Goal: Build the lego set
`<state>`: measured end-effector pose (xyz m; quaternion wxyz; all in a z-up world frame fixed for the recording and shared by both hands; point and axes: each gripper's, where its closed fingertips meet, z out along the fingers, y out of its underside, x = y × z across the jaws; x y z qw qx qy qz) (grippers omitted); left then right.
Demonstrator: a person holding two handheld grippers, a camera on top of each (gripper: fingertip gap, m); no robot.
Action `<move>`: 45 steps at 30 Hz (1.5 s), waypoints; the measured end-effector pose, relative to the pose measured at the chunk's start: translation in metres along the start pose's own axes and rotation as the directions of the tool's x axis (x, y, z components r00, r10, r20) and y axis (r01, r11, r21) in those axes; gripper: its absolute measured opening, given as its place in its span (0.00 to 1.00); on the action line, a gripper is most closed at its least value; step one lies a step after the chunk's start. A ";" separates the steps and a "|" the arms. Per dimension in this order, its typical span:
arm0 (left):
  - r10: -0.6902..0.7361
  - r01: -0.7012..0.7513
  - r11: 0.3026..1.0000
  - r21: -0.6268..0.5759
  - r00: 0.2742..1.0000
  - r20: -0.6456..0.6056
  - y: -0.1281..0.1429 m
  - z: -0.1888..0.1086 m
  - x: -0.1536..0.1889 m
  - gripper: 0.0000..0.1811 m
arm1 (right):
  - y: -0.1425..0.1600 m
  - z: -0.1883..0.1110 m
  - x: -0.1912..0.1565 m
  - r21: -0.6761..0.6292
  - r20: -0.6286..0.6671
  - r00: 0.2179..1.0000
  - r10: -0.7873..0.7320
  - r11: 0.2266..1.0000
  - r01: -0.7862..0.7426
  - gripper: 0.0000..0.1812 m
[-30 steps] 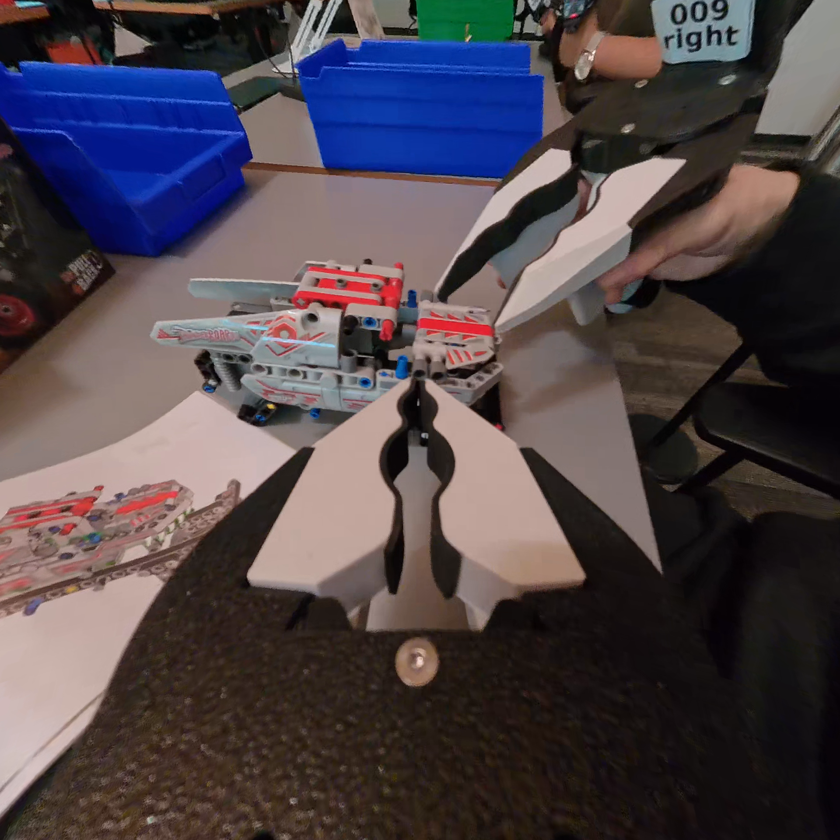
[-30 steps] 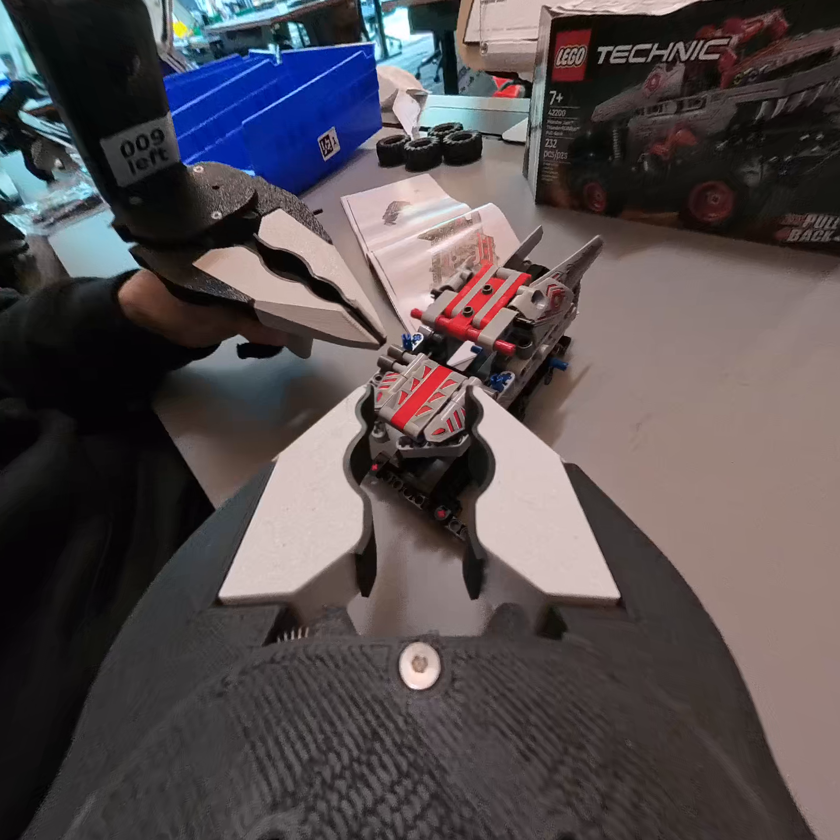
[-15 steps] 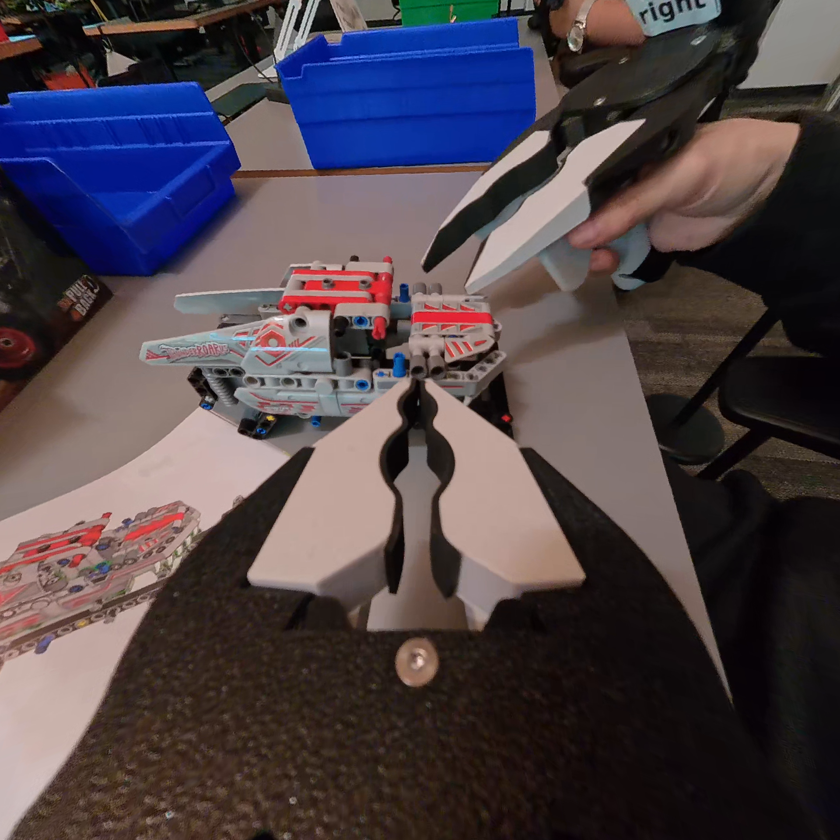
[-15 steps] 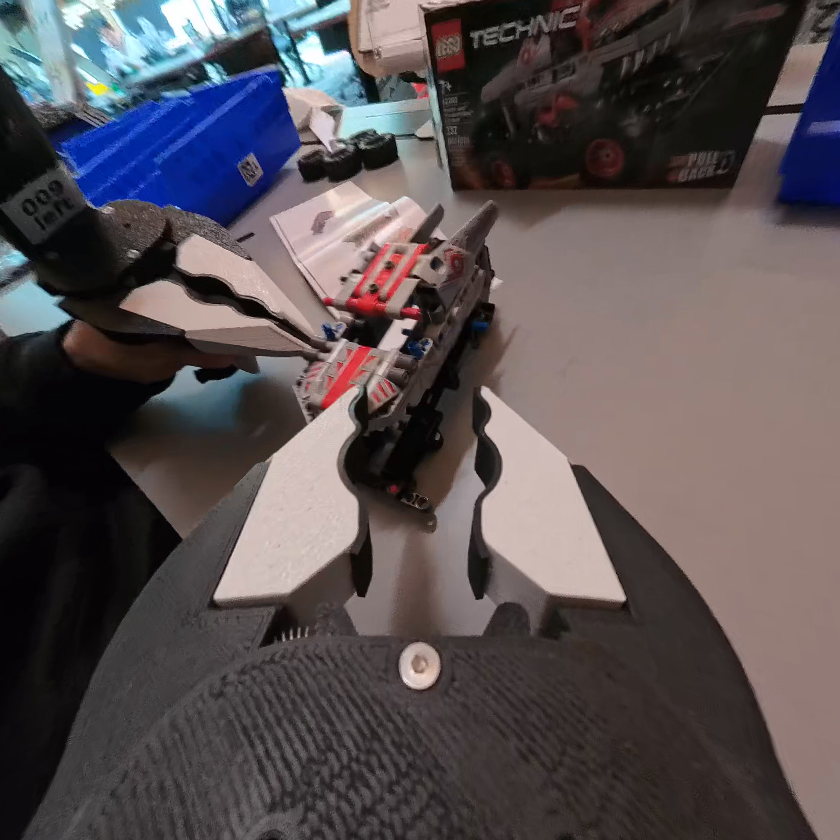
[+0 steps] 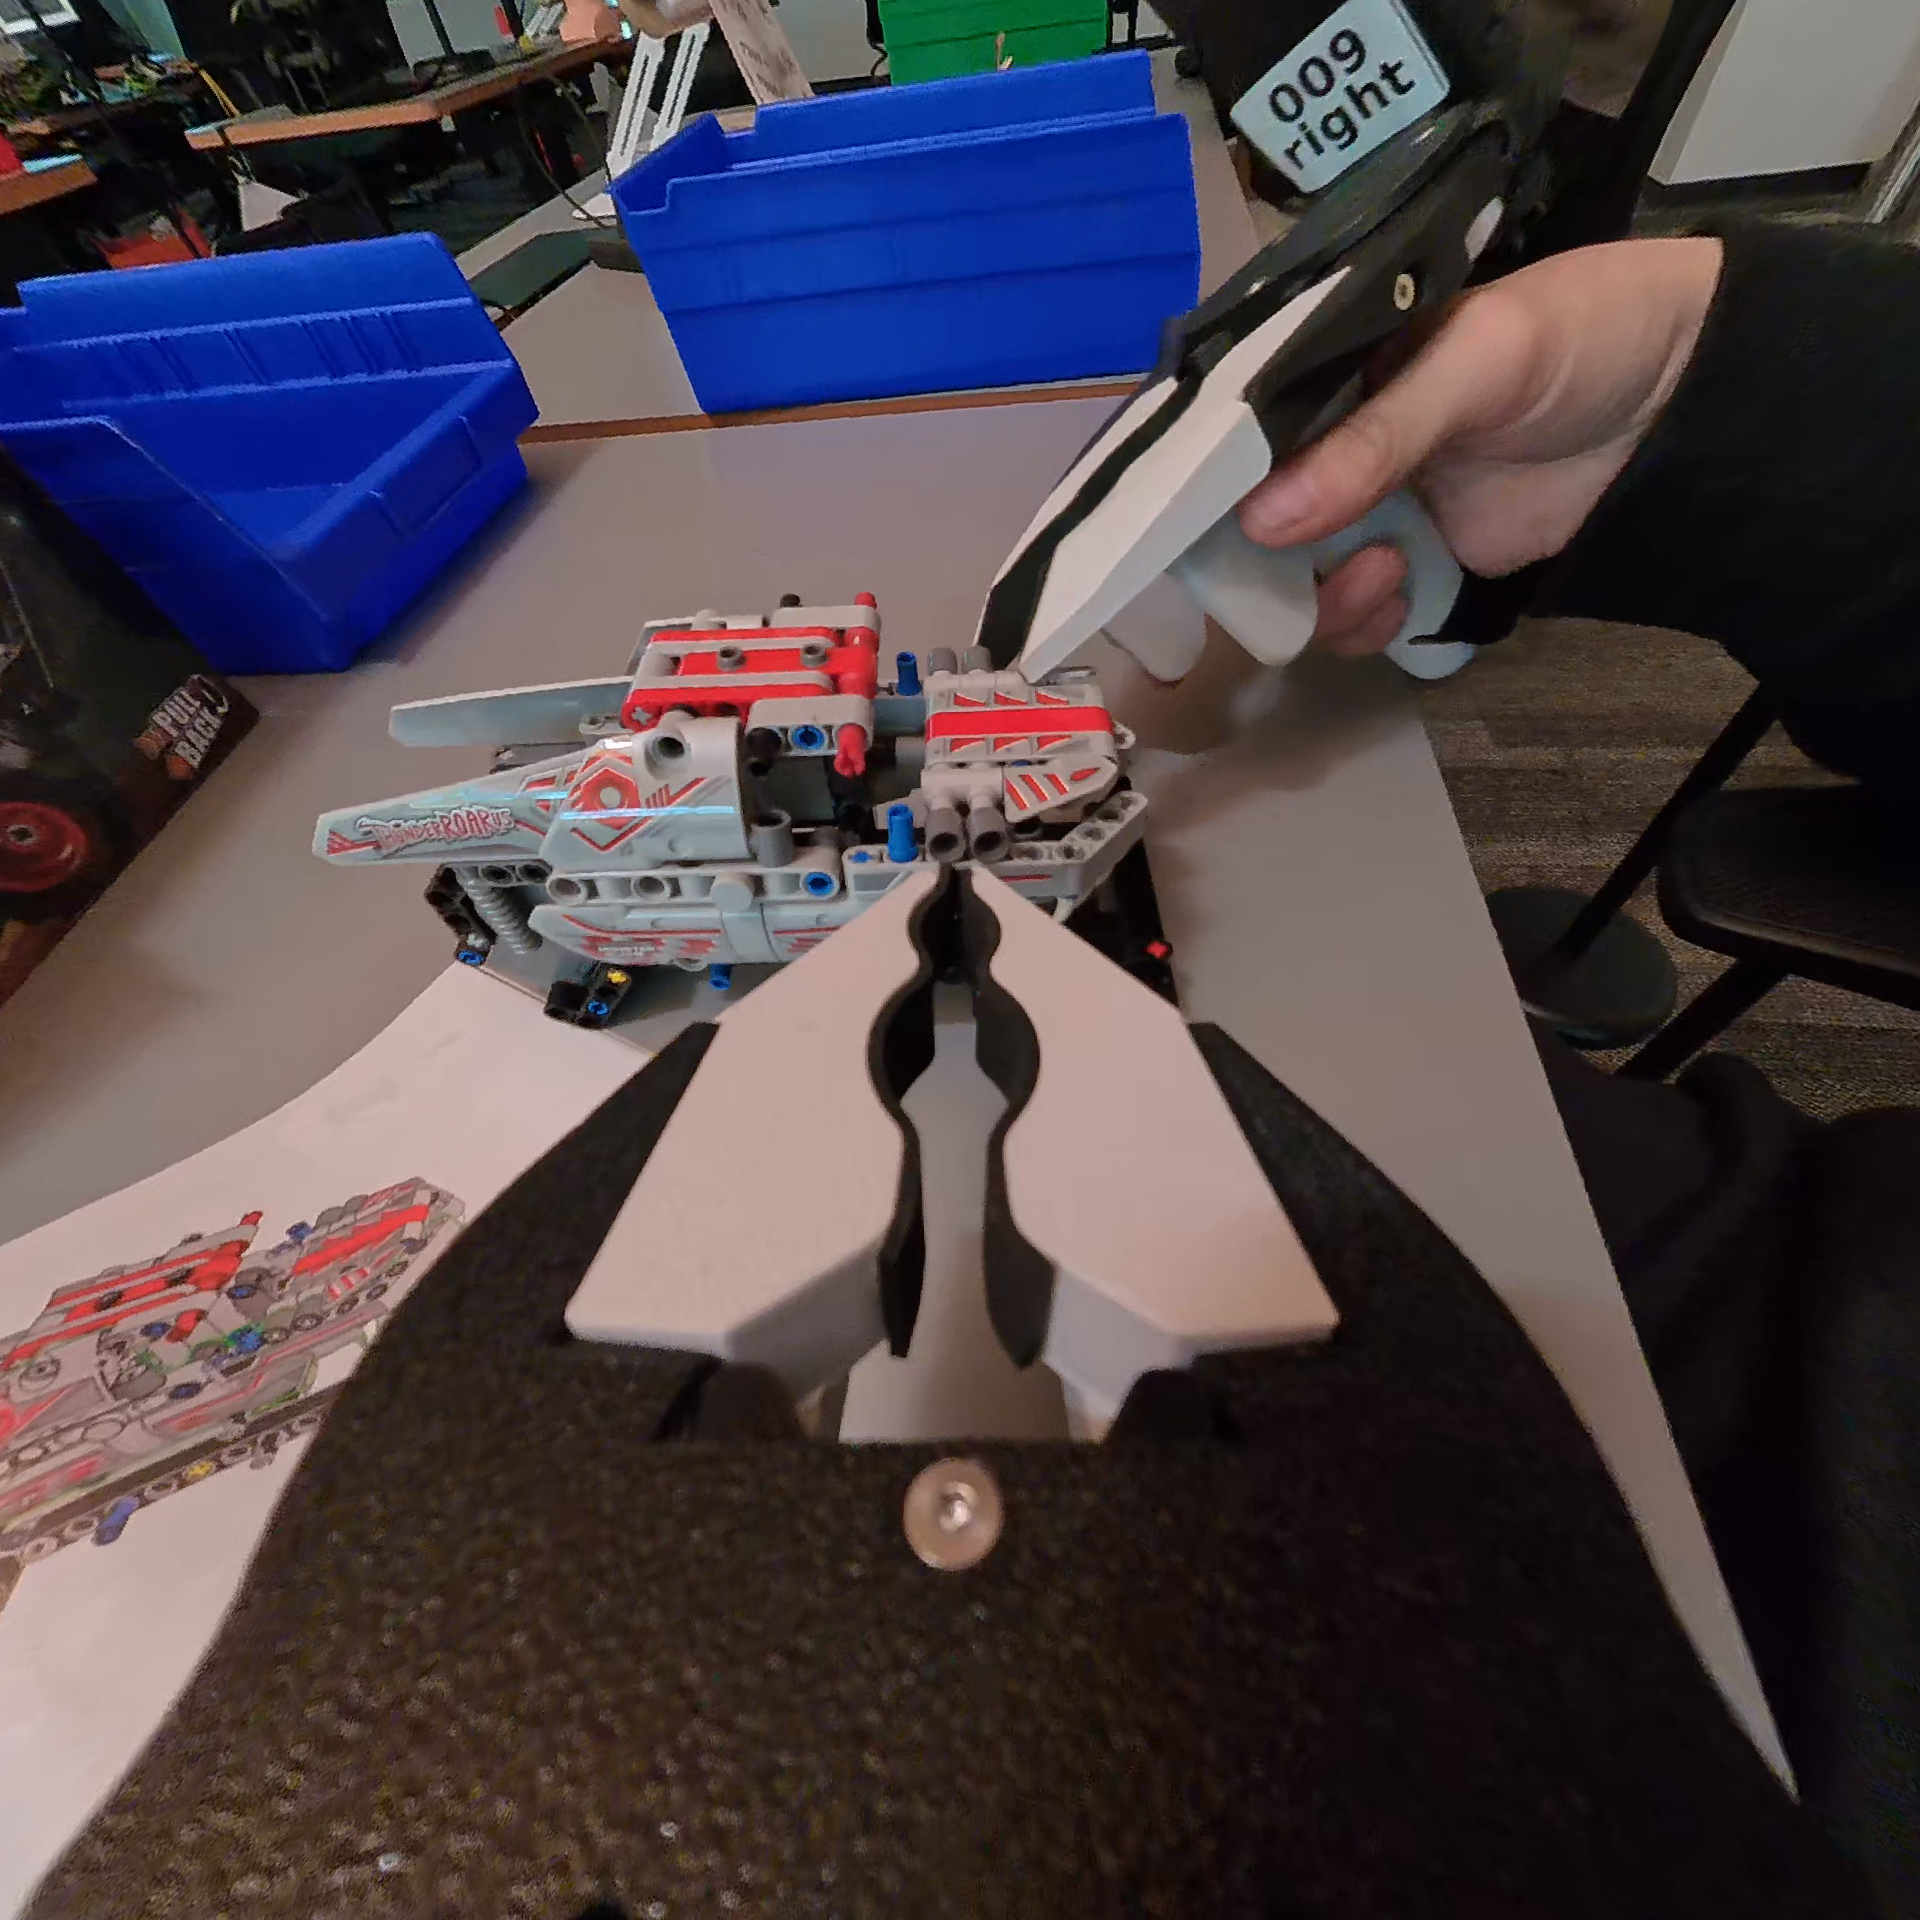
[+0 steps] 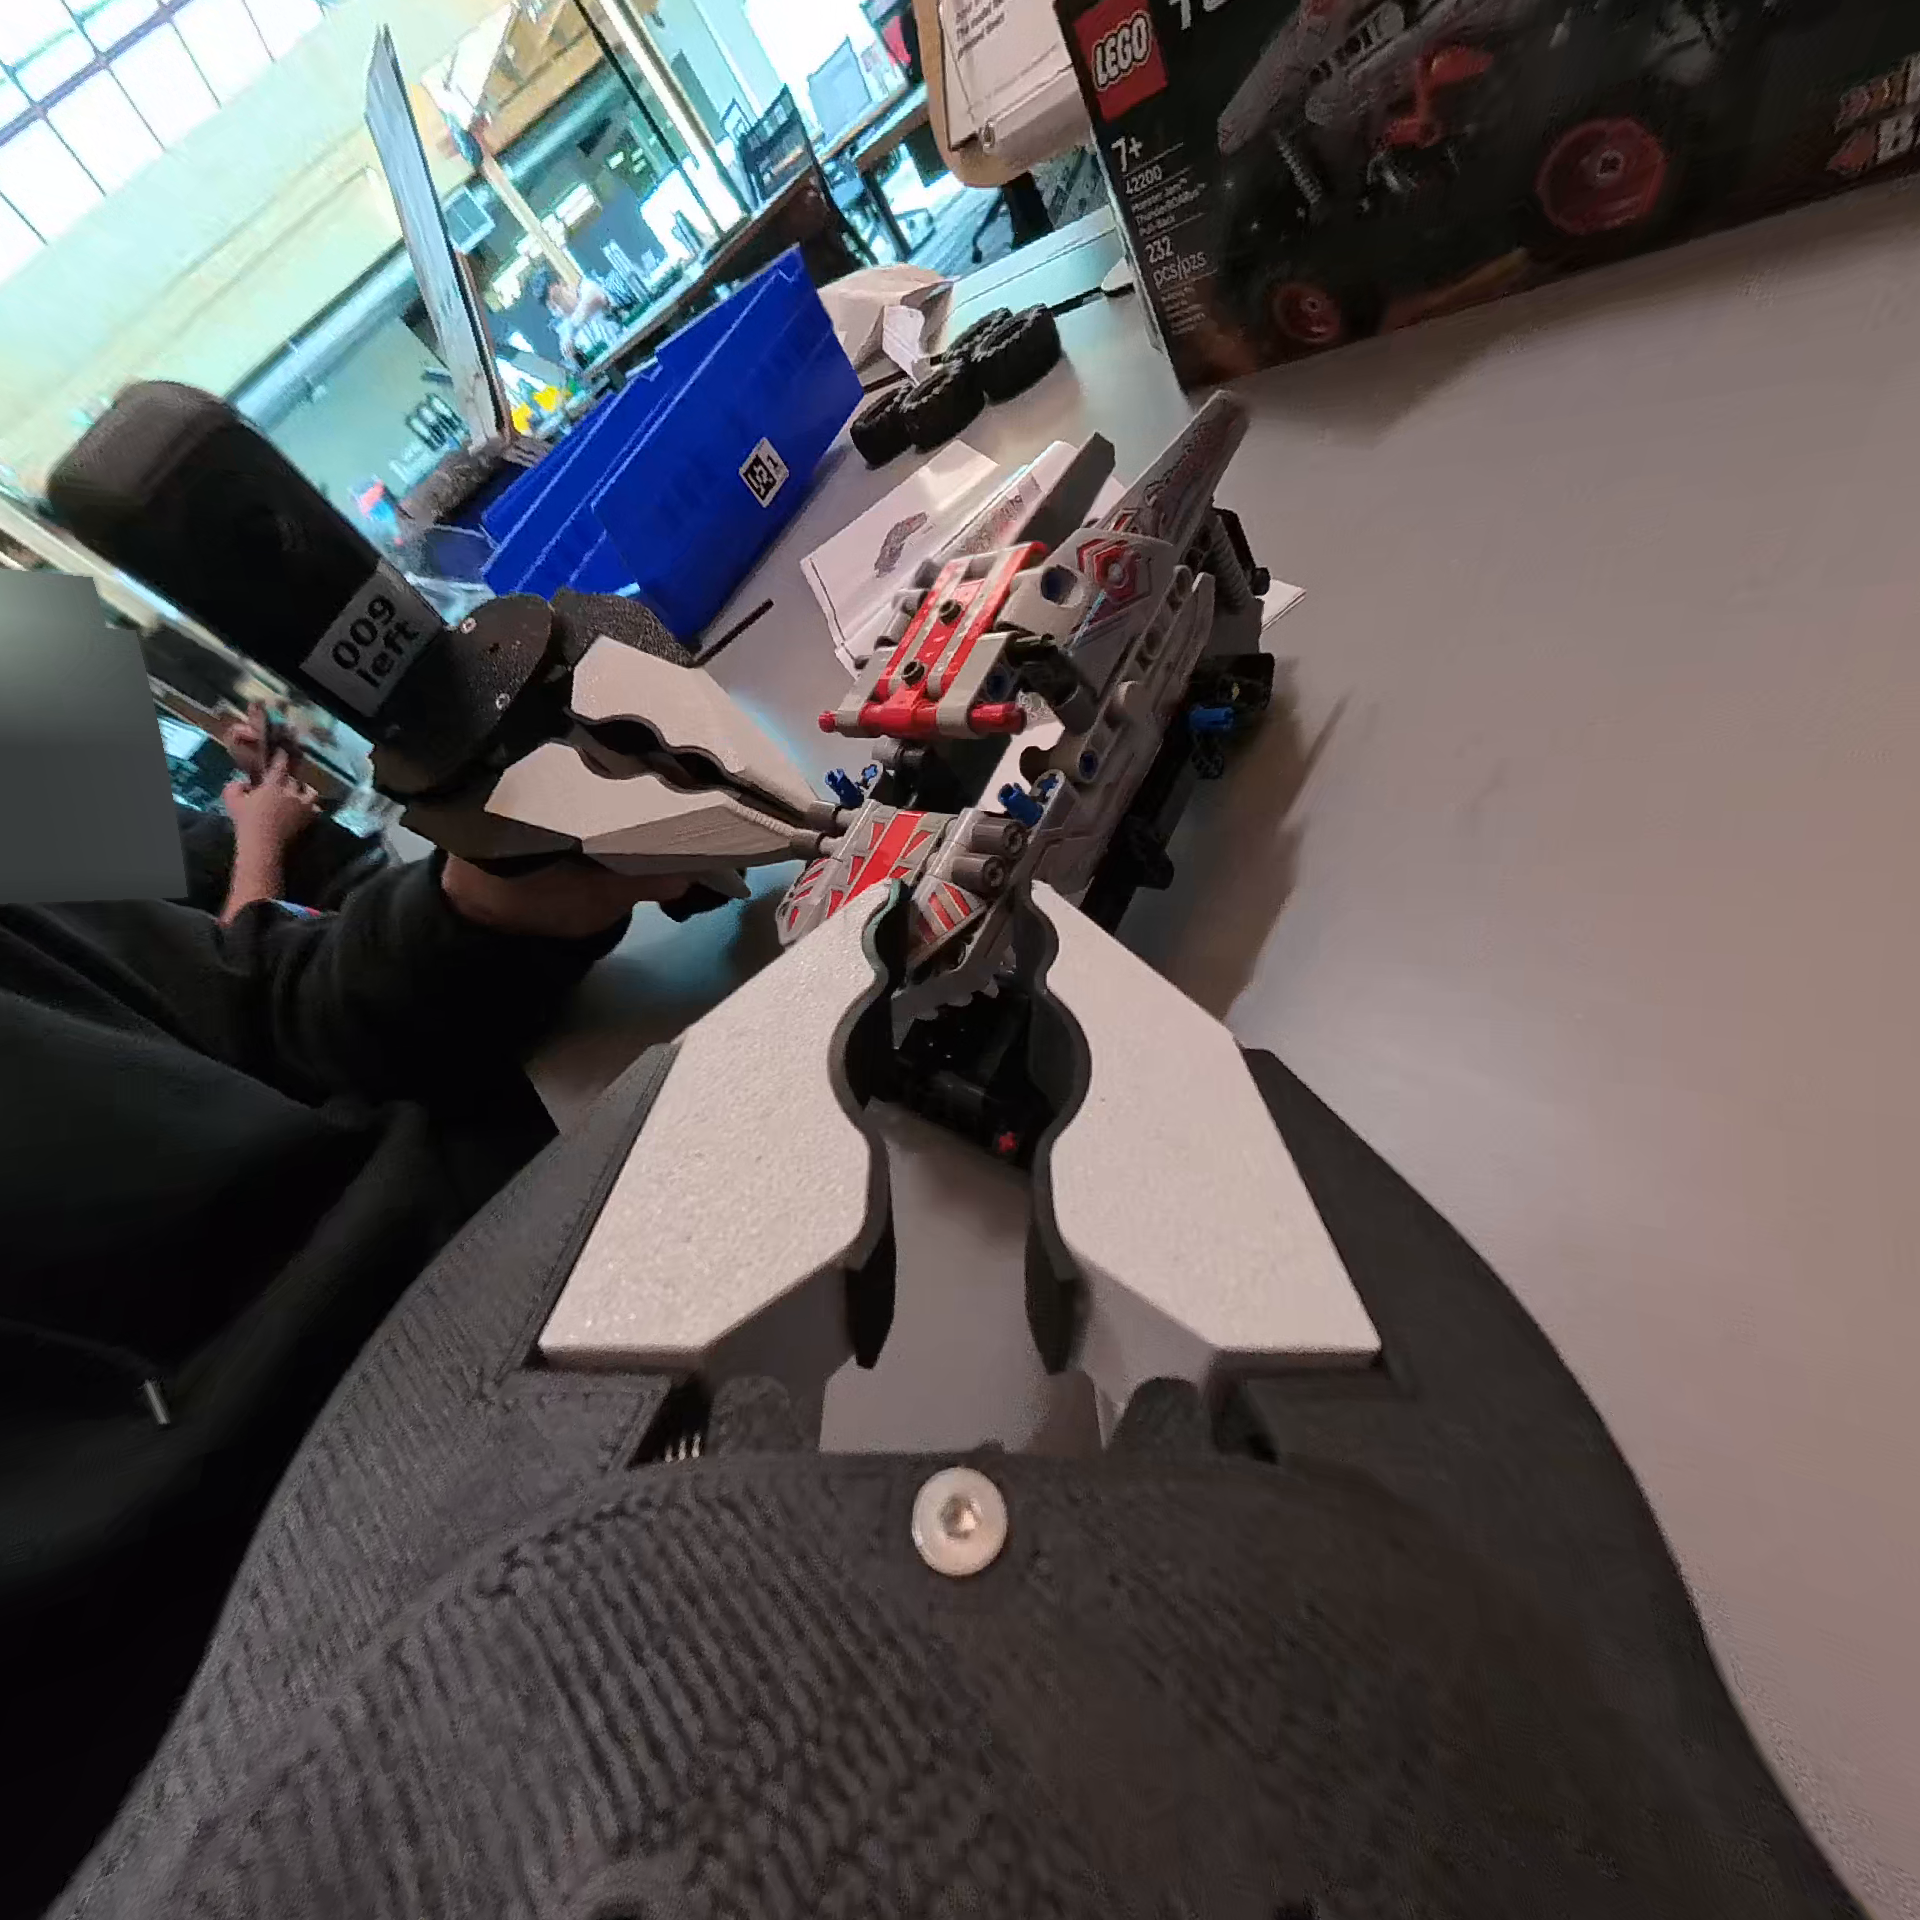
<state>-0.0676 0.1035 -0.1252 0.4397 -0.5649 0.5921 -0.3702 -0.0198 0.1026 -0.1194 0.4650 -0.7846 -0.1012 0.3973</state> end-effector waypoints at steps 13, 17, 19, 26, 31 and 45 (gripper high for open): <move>0.054 -0.054 0.998 -0.020 0.998 0.021 0.001 0.001 -0.006 0.00 | 0.000 0.002 0.002 -0.006 -0.007 0.997 0.071 0.997 -0.071 0.09; 0.060 -0.060 0.998 -0.014 0.998 0.007 0.000 0.002 -0.007 0.00 | 0.000 0.002 0.003 -0.023 -0.008 0.998 0.065 0.998 -0.065 0.09; 0.063 -0.063 0.998 -0.015 0.998 0.007 0.000 0.003 -0.007 0.00 | 0.000 0.002 0.004 -0.028 0.000 0.997 0.075 0.997 -0.075 0.09; 0.079 -0.079 0.997 -0.019 0.997 0.004 -0.001 0.004 -0.009 0.00 | -0.001 0.001 0.005 -0.023 0.006 0.998 0.065 0.998 -0.064 0.09; 0.063 -0.063 0.998 -0.001 0.998 0.007 -0.005 0.006 -0.011 0.00 | -0.005 0.000 0.006 0.013 0.003 0.999 -0.043 0.999 0.042 0.10; 0.161 -0.160 0.987 -0.031 0.987 0.028 -0.002 0.010 -0.012 0.00 | 0.008 0.006 -0.021 -0.399 -0.142 0.183 -0.973 0.225 0.889 0.19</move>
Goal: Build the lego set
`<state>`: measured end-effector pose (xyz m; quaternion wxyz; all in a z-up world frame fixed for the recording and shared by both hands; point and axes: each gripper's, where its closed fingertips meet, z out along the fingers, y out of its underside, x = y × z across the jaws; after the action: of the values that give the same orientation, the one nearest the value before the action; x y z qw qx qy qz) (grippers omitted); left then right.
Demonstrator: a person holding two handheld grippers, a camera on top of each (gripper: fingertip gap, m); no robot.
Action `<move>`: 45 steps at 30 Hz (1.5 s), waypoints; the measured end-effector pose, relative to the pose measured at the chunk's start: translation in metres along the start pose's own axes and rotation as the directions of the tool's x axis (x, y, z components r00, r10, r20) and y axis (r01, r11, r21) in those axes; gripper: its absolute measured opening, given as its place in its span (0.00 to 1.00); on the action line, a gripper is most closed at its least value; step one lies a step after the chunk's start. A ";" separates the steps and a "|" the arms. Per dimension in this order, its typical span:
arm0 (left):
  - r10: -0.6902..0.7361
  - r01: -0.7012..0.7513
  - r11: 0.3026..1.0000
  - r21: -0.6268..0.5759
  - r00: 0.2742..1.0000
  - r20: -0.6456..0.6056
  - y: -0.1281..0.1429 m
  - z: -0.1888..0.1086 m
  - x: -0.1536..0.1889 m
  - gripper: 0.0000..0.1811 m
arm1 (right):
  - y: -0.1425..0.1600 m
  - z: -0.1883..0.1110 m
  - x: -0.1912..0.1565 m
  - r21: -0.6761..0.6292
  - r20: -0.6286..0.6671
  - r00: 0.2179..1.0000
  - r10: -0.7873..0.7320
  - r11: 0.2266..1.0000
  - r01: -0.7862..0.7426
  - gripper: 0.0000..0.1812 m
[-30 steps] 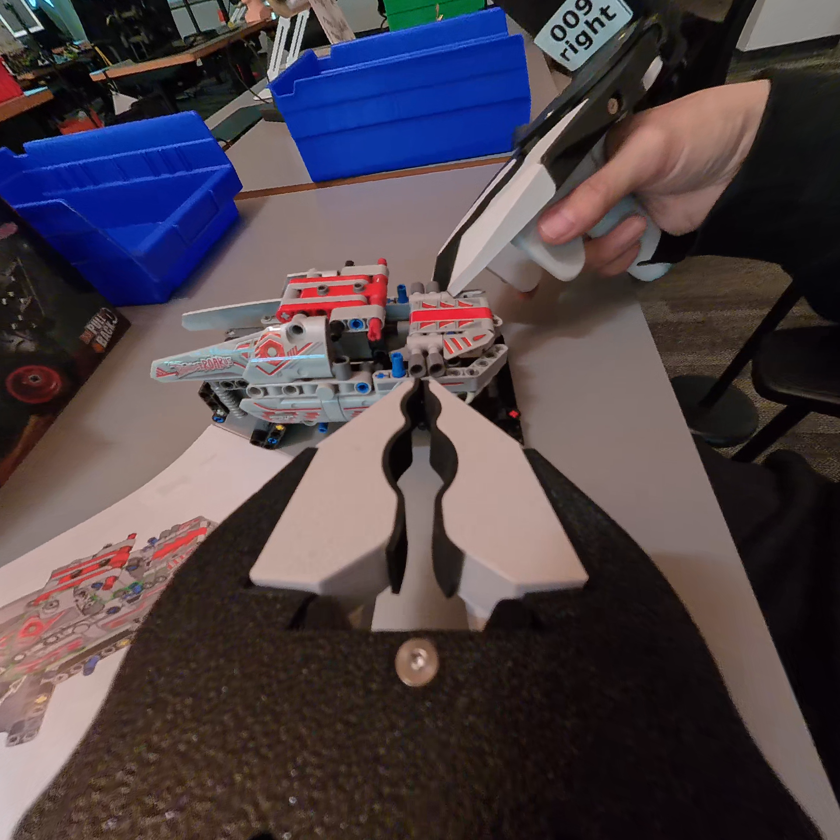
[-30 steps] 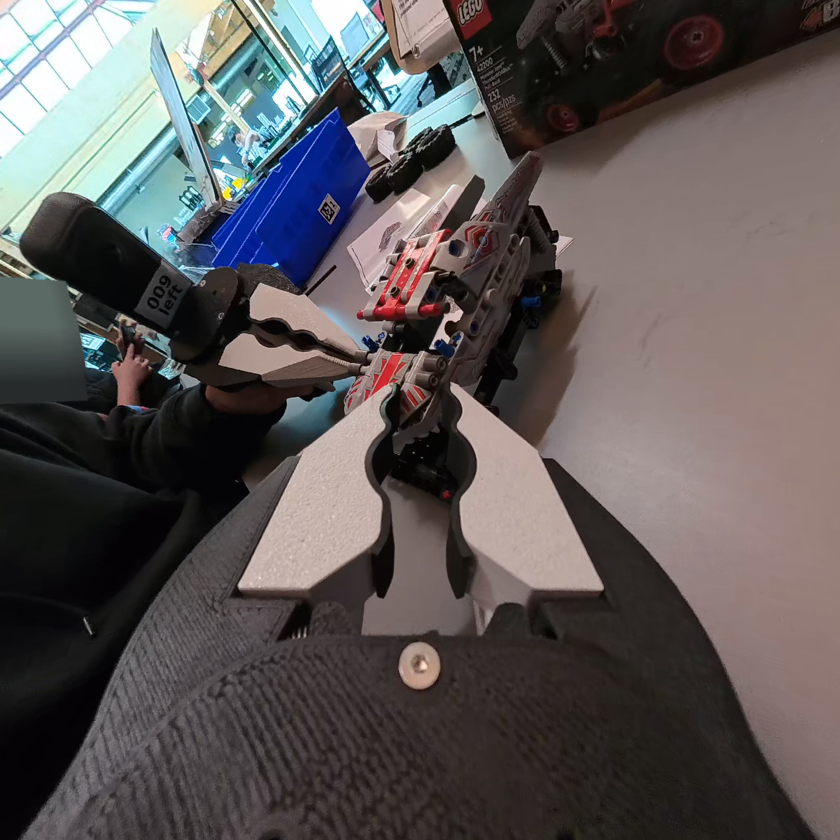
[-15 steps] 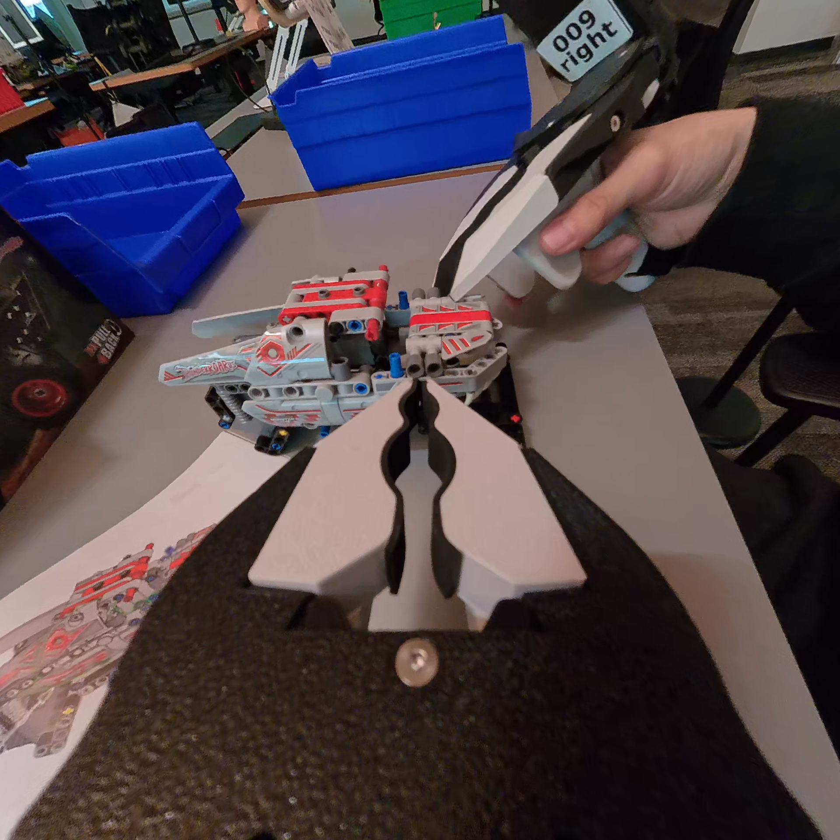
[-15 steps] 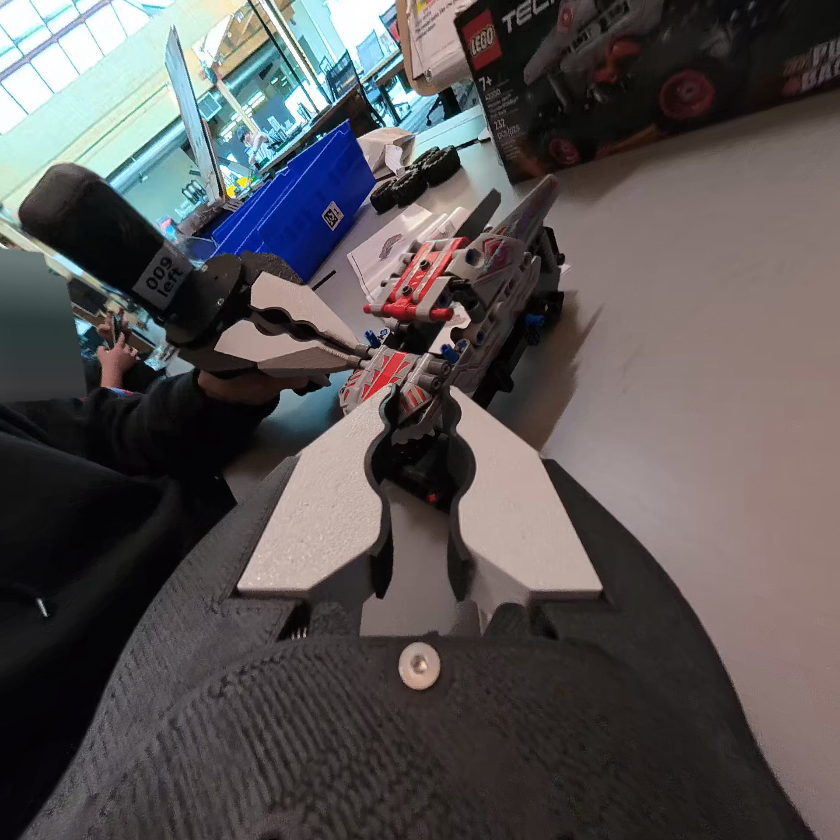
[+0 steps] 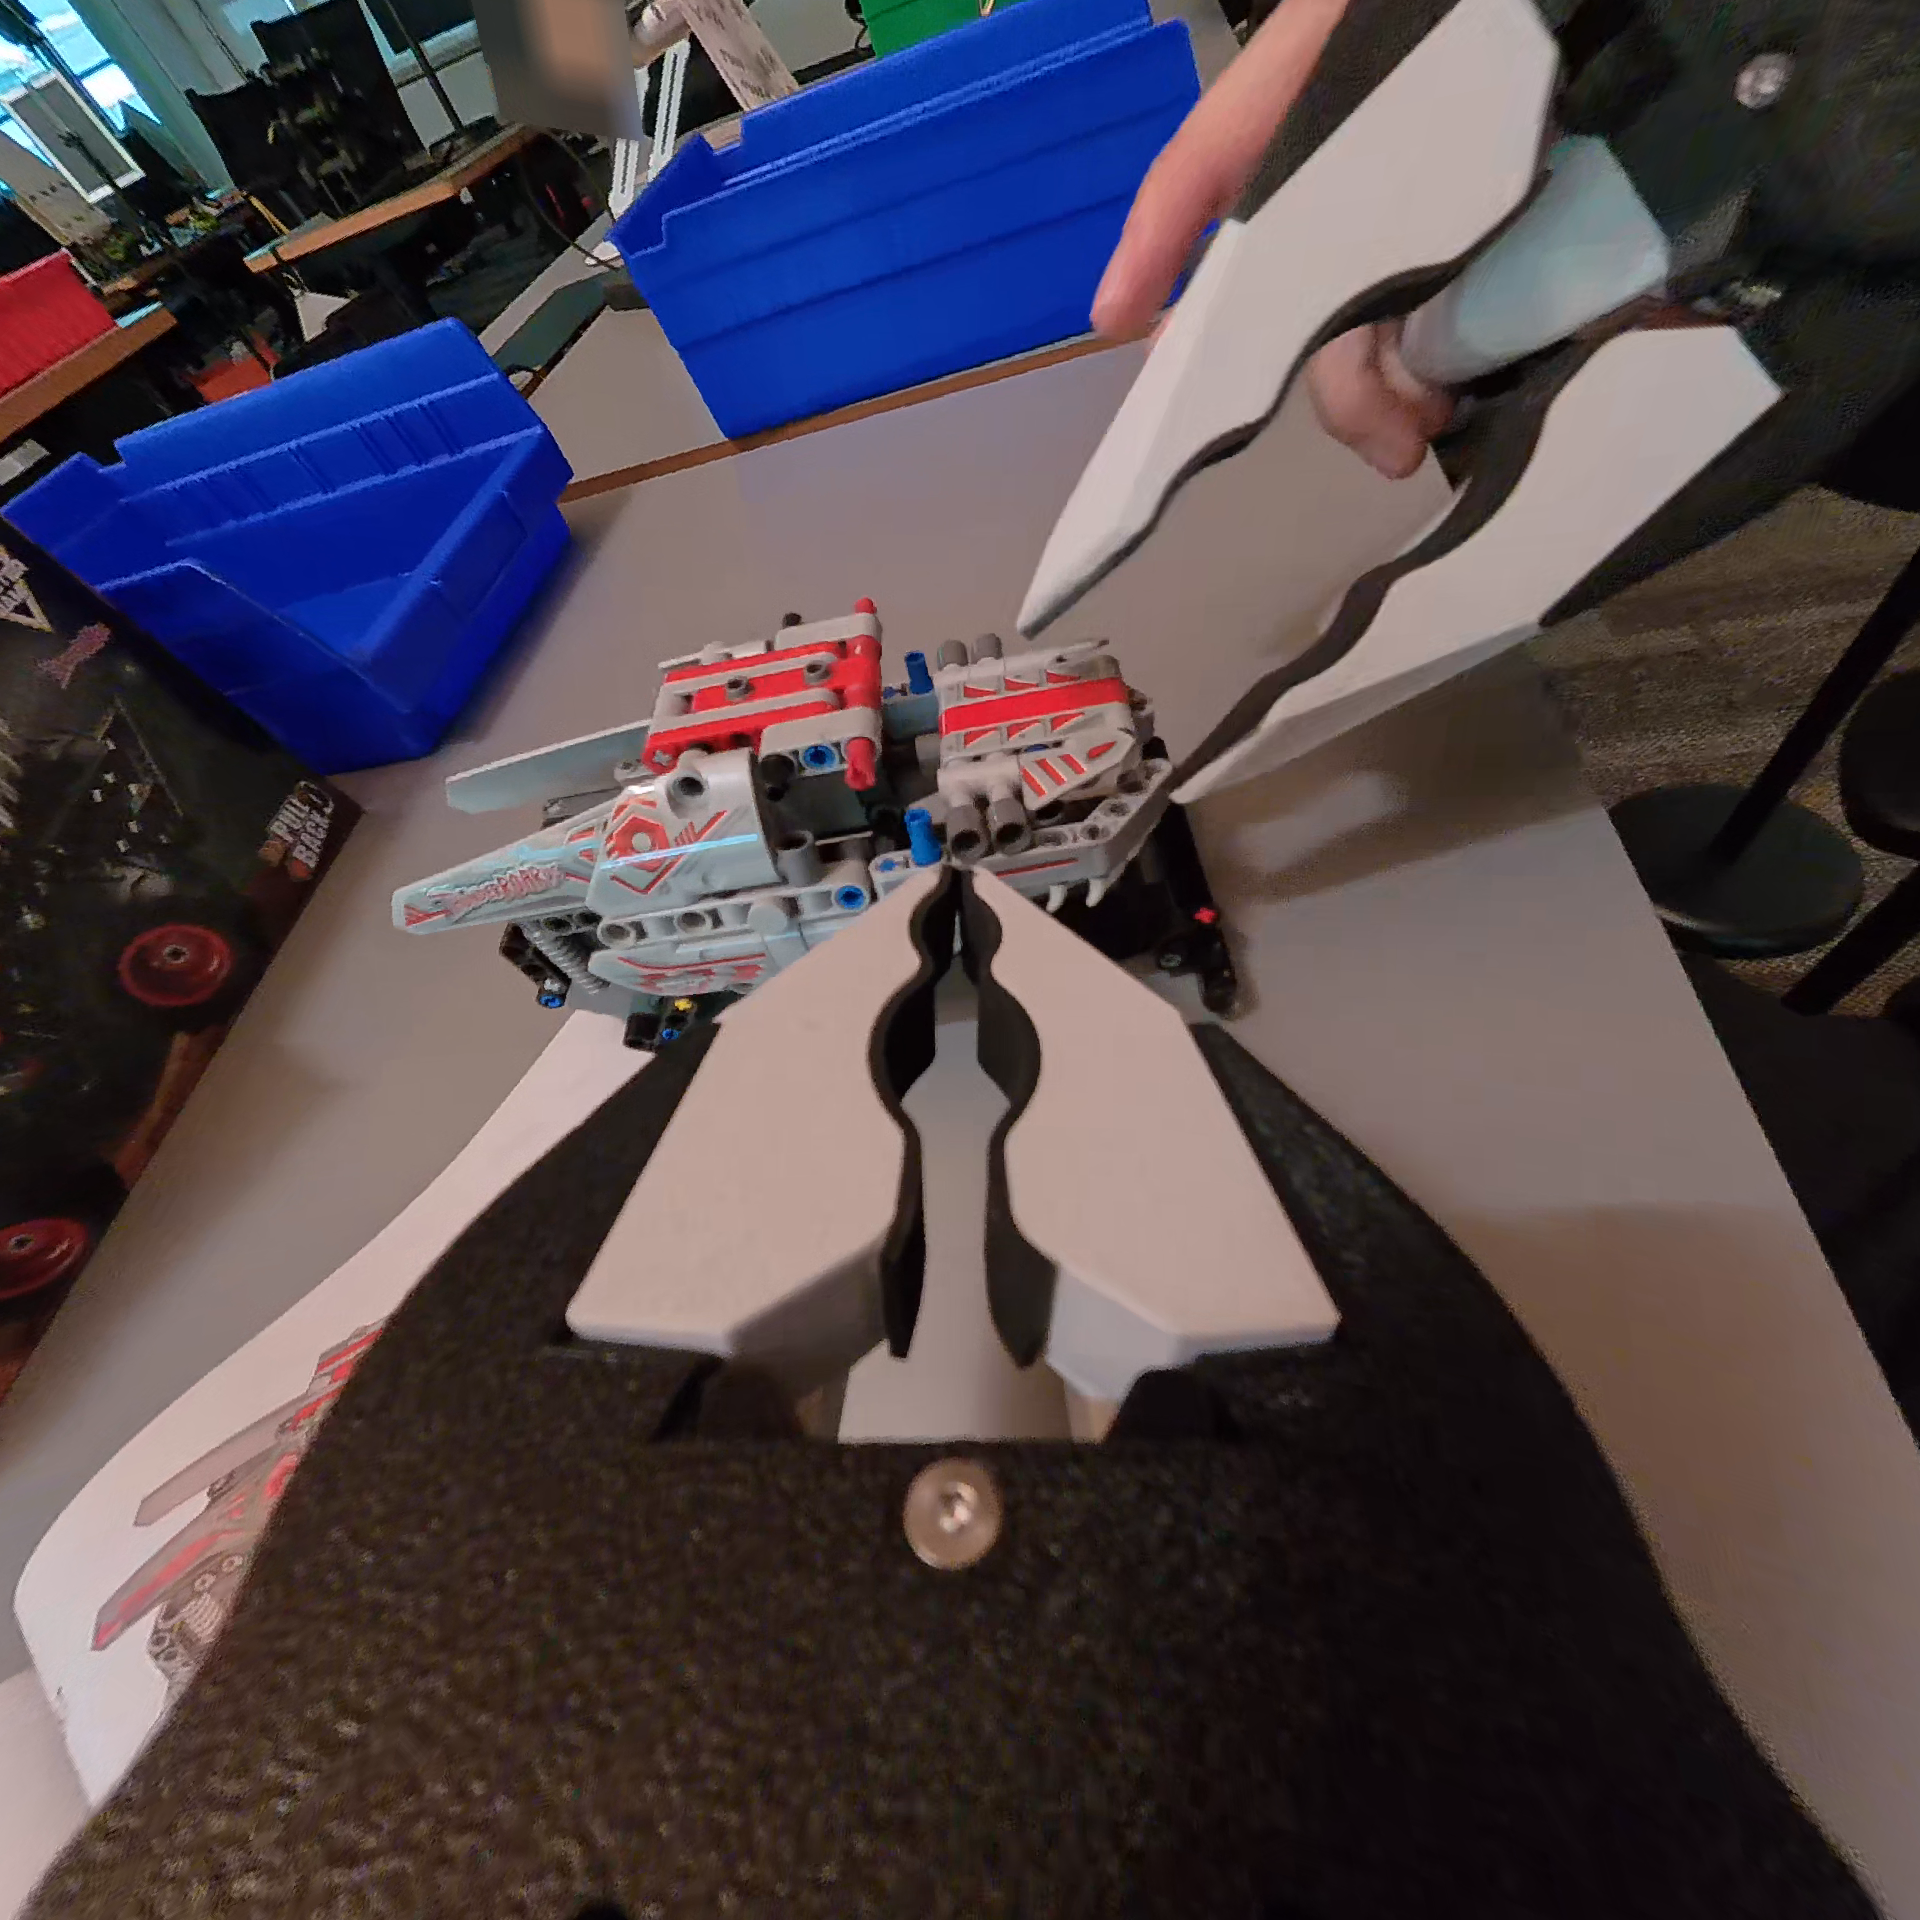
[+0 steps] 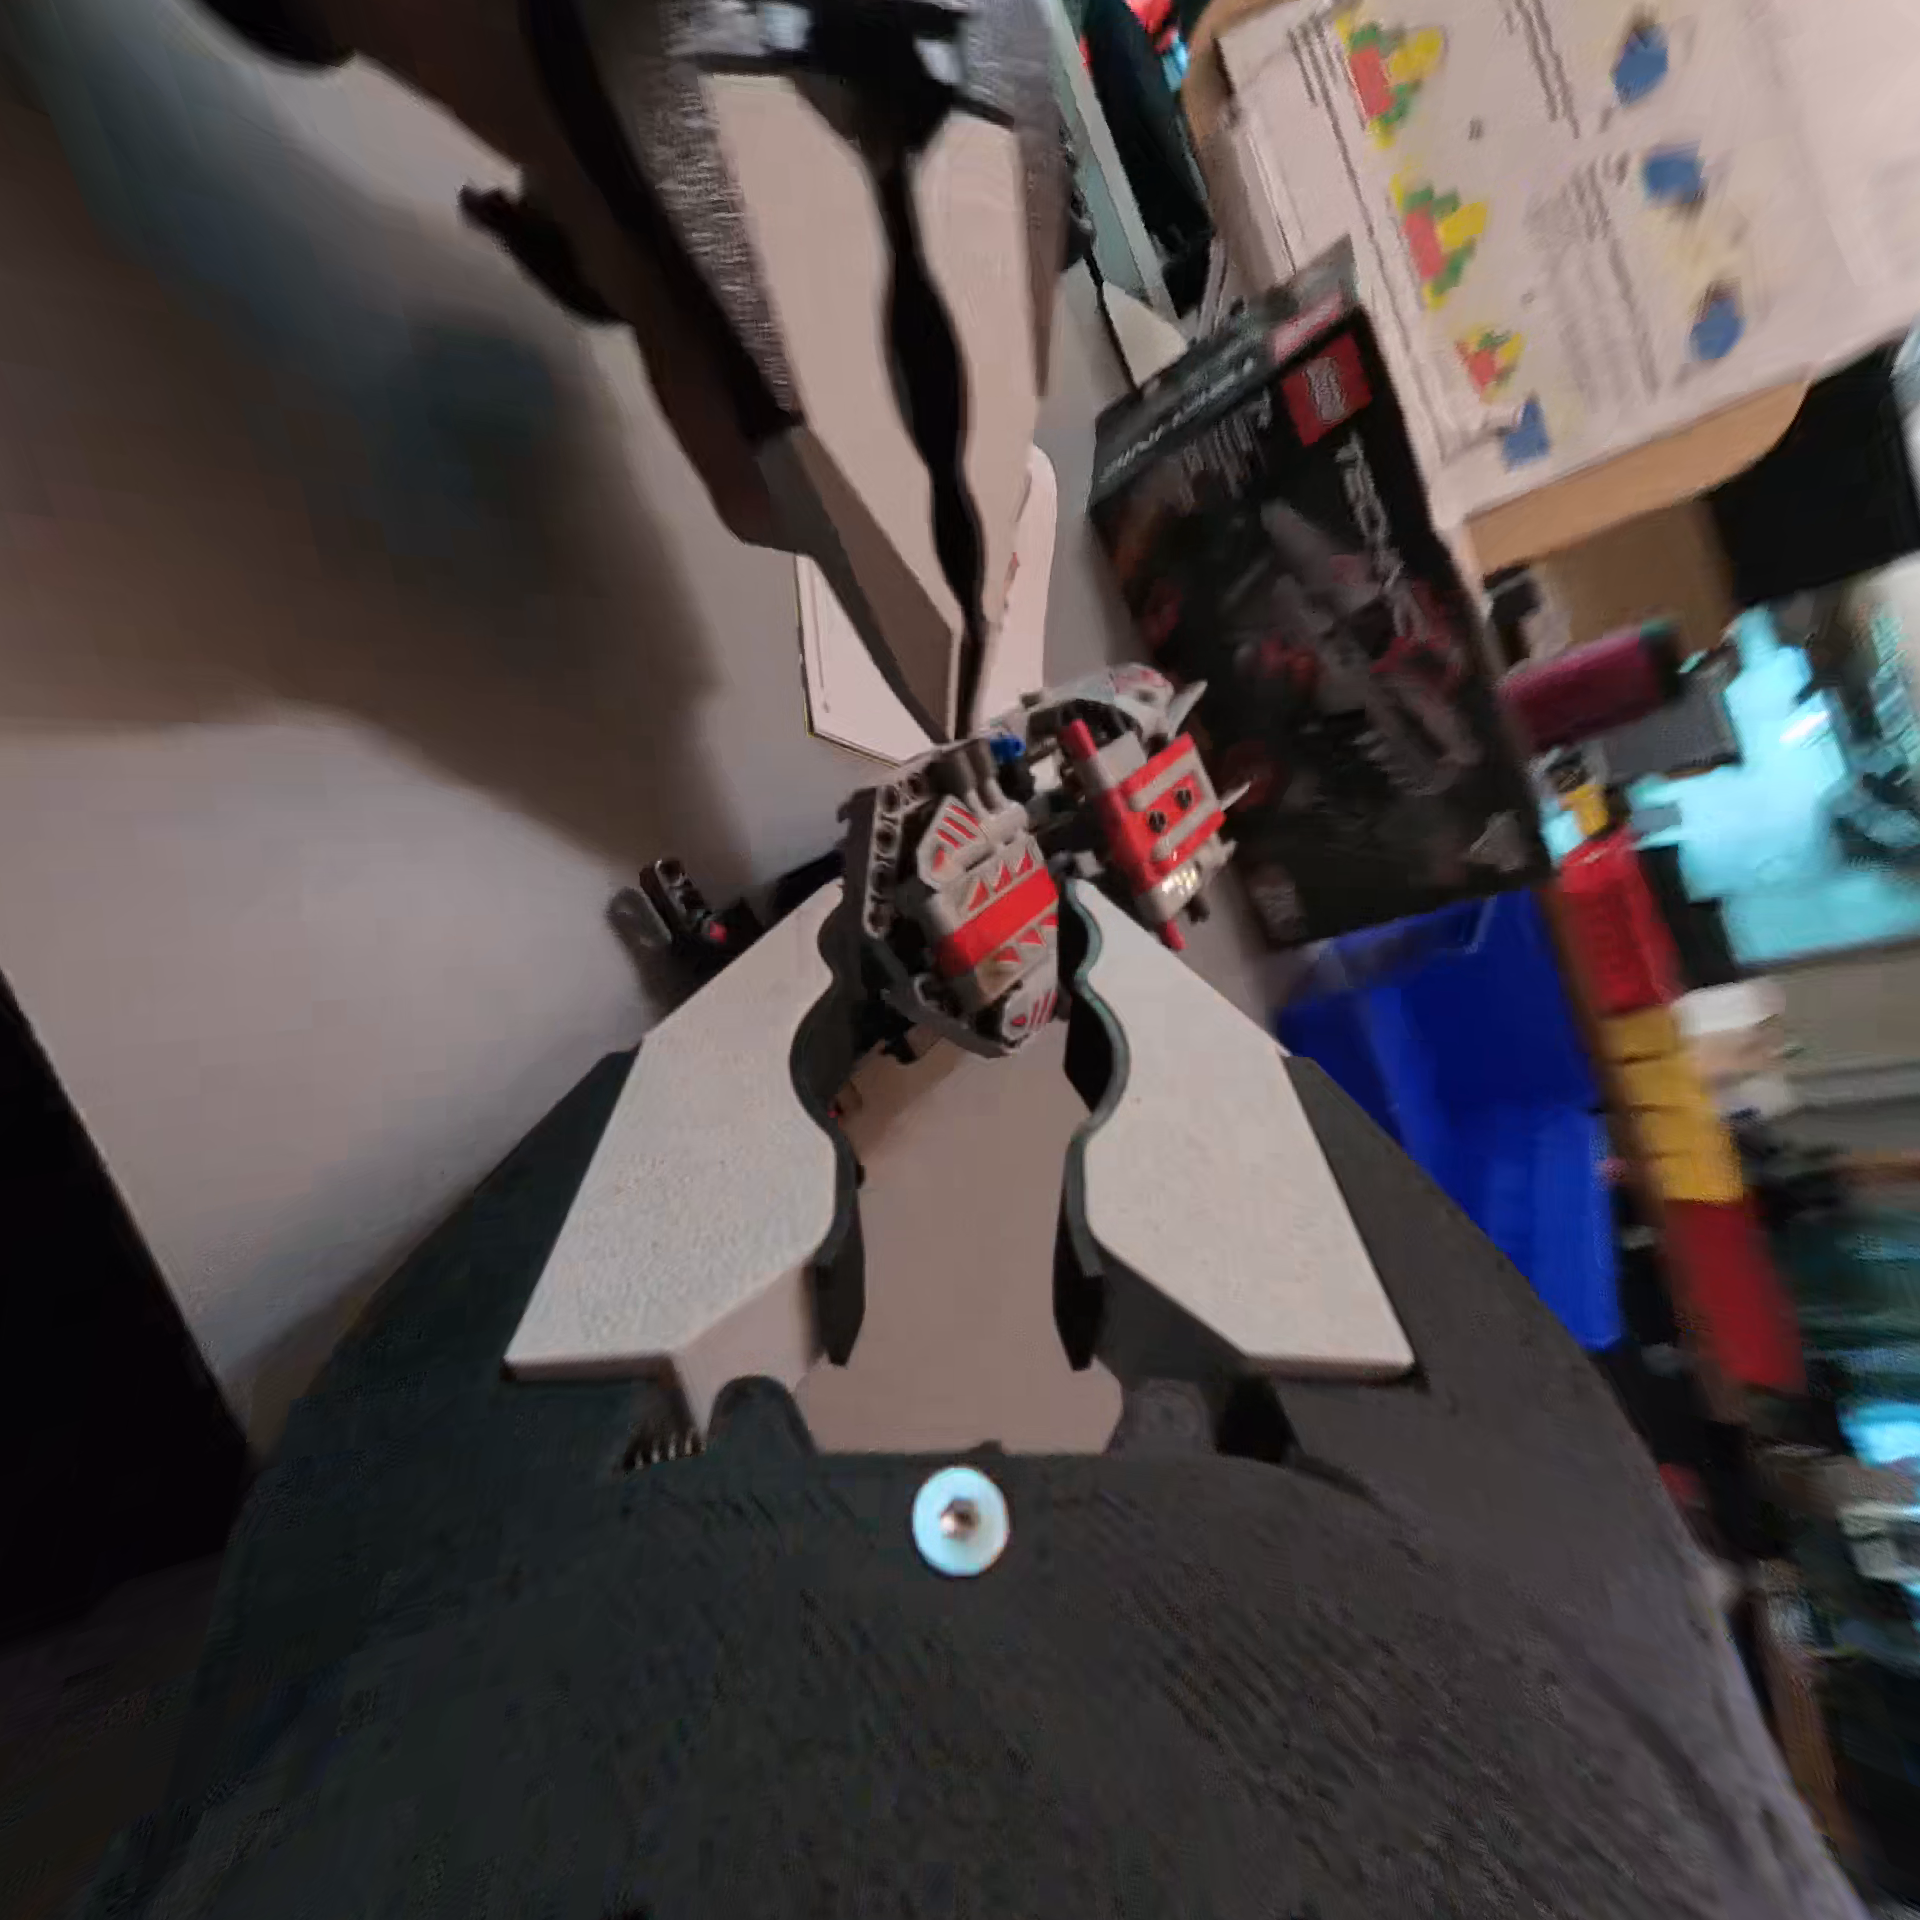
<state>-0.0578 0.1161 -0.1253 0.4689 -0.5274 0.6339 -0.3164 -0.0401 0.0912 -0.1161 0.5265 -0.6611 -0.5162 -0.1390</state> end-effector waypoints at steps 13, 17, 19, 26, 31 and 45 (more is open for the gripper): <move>0.046 -0.046 0.999 -0.018 0.999 0.011 0.002 0.002 0.001 0.00 | 0.013 -0.004 0.009 -0.131 -0.007 0.962 -0.273 0.954 0.270 0.11; 0.041 -0.041 0.999 -0.014 0.999 0.013 0.002 0.002 0.001 0.00 | 0.013 -0.002 0.010 -0.128 -0.010 0.957 -0.290 0.949 0.286 0.11; 0.038 -0.038 0.999 -0.017 0.999 0.009 0.003 0.002 0.001 0.00 | 0.014 -0.004 0.010 -0.144 -0.009 0.950 -0.311 0.941 0.307 0.12; 0.045 -0.045 0.999 -0.022 0.999 0.007 0.004 0.003 0.002 0.00 | 0.020 -0.002 0.003 -0.176 0.037 0.955 -0.293 0.939 0.295 0.27; 0.146 -0.144 0.989 -0.045 0.988 0.048 0.007 0.002 0.000 0.03 | 0.024 0.004 0.004 -0.196 0.015 0.959 -0.282 0.940 0.280 0.25; 0.806 -0.776 0.591 -0.222 0.581 0.113 0.007 0.005 -0.017 0.17 | 0.018 0.018 0.001 -0.217 -0.112 0.948 -0.298 0.938 0.269 0.18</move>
<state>-0.0554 0.1347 -0.1287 0.5816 -0.2514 0.7731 0.0296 -0.0312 0.1087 -0.1325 0.4679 -0.6171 -0.5508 -0.3114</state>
